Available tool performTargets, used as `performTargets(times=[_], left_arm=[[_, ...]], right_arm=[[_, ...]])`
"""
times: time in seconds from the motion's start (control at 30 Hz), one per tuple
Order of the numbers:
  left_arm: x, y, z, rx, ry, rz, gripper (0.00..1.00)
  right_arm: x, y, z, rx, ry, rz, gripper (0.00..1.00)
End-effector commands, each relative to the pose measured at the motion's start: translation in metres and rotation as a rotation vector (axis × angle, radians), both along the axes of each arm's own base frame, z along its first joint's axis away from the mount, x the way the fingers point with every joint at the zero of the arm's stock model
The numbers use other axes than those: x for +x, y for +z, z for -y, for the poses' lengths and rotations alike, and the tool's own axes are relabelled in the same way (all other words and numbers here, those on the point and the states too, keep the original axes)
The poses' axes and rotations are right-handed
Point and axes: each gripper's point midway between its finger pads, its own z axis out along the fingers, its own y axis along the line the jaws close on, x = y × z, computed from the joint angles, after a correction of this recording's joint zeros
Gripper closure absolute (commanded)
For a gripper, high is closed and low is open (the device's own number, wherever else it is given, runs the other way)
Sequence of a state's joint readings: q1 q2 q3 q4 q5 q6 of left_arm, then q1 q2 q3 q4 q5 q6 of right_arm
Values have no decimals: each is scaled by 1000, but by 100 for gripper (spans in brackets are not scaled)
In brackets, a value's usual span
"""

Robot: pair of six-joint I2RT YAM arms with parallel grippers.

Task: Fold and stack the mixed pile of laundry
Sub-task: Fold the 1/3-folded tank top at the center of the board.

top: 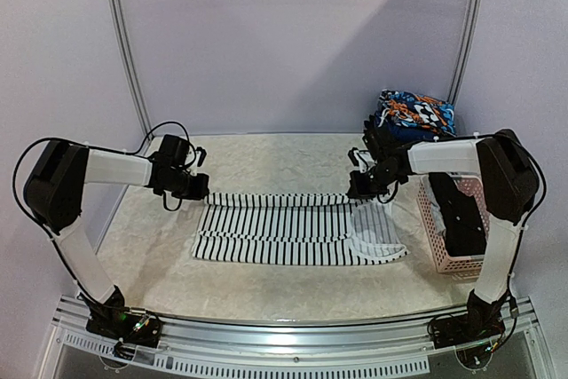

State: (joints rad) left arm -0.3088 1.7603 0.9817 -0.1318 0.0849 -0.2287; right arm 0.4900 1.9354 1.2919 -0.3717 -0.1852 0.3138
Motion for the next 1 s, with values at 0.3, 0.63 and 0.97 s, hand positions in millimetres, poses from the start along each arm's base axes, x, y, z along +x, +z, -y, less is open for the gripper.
performTargets(times=[0.3, 0.63, 0.97], left_arm=[[-5, -12, -1, 18, 11, -6, 100], [-16, -19, -5, 21, 44, -32, 100], [-27, -19, -7, 45, 56, -37, 93]], right_arm=[[-12, -23, -1, -8, -10, -45, 100], [-25, -37, 4, -15, -22, -85, 99], [-42, -37, 6, -33, -22, -96, 88]])
